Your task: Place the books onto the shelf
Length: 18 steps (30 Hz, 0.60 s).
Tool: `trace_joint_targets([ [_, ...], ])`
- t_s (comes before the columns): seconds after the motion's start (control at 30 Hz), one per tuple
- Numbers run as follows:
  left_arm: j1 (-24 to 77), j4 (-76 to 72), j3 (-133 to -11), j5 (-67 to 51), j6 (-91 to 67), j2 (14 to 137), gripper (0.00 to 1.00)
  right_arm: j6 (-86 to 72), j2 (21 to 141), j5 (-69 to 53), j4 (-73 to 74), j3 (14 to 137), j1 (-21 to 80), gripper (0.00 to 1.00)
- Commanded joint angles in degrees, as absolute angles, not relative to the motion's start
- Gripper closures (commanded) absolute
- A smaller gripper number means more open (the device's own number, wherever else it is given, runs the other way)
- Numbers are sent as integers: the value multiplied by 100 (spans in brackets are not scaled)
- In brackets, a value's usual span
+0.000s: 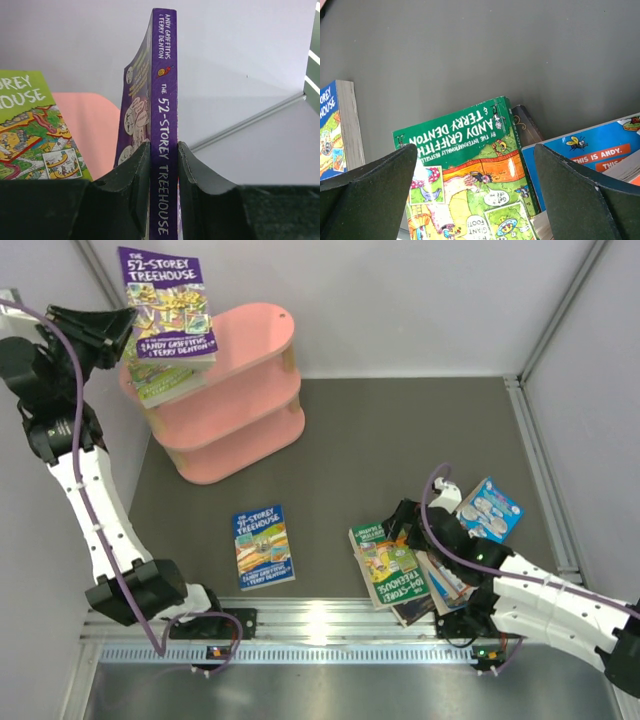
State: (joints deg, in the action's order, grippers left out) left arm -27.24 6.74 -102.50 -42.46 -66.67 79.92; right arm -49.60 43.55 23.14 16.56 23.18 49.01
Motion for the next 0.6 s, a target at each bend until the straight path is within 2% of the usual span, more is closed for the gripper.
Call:
trace_joint_targets([
  [0.0,-2909,-176,-9994,-3878,-7241,7630,100,-4922,4412,2452,1486,2329,4966,0],
  [0.17,-3032,-1158,-8695,-3332,-8014,7260,100,-4931,4596,2400,1249,2285,4975,0],
  [0.57,-3173,-775,-8385,-2935,-7744,7207,100,-4773,4728,2443,1239,2285,4975,0],
])
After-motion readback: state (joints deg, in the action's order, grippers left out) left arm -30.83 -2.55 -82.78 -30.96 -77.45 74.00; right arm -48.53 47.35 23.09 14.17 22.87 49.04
